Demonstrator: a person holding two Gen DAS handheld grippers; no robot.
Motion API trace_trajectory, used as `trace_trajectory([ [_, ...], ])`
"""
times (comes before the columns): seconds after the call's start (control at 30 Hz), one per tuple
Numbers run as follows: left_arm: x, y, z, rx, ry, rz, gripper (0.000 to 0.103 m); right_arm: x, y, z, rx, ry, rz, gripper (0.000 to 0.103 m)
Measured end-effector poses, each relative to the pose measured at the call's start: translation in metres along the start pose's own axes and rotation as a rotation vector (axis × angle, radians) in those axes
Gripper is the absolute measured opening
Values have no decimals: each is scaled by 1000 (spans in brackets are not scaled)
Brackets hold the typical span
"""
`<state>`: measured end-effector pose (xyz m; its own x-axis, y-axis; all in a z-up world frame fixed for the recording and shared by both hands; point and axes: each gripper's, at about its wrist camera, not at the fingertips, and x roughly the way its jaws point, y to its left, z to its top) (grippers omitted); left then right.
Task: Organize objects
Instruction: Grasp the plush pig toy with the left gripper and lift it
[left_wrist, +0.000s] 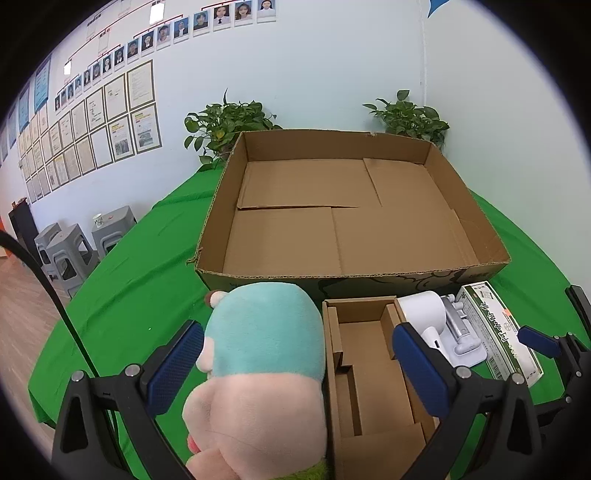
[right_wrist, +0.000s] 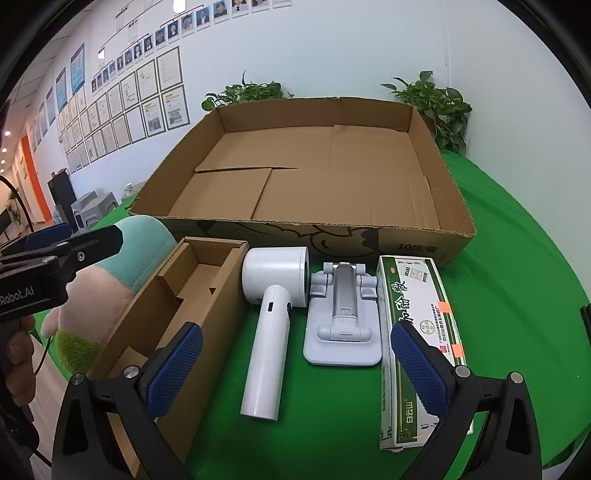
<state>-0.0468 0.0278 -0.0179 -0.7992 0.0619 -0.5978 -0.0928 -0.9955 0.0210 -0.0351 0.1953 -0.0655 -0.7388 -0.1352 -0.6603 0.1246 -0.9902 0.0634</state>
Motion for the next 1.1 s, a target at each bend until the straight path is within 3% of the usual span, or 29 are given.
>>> trace_trajectory([
  [0.37,0,6,0,-16,-7,9,101,2,3,2,1,12,19,103],
  [0.6,10,10,-4,-16,41,30,98,6,5,2,4,23,24,103],
  [0.9,5,19,-5,-27,34,-15,98,8,13,6,-12,9,57,103],
  [1.1,1,37,-6,-64,32,-124,98,4,25,25,-57,-31,171,103],
])
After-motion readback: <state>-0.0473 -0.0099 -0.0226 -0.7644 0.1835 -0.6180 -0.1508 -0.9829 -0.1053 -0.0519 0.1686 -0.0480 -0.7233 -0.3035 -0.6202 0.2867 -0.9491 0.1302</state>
